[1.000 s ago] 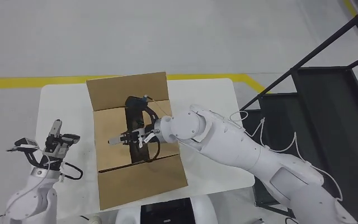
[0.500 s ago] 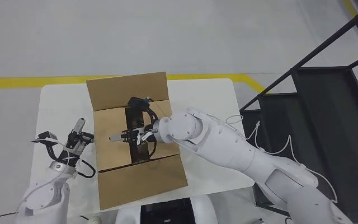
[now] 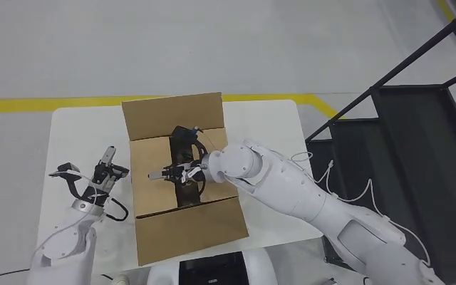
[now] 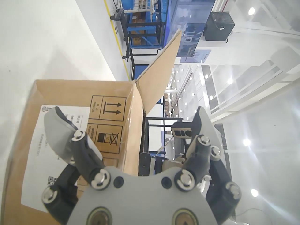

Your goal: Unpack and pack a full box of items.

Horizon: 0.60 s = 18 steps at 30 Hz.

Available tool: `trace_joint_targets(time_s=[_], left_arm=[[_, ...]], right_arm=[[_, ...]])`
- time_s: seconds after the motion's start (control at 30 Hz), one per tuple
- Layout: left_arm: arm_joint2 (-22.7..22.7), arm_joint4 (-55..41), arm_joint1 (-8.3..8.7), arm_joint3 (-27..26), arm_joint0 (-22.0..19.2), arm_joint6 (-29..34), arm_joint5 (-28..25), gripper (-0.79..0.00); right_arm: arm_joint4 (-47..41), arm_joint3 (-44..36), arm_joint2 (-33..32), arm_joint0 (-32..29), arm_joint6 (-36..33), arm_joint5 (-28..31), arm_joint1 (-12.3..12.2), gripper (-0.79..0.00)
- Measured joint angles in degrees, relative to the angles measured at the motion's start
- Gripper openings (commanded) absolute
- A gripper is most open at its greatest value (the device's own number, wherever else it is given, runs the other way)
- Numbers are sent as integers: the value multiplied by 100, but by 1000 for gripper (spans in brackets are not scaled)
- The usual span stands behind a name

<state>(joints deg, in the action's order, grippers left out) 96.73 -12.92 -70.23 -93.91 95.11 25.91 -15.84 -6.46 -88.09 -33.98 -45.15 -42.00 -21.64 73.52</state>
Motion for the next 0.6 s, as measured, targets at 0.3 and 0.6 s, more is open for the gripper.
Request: trace_joint_targets(time_s=[0.3,0.6], left_arm=[[741,-864,20,-347,362,-286,-298,0],[1456,-1872,1,-727,819,-439,-488,0]], right_arm=[[-278,302,115,121,-219,397,181,0],[-1199,850,130,309,-503,1491,486,0]])
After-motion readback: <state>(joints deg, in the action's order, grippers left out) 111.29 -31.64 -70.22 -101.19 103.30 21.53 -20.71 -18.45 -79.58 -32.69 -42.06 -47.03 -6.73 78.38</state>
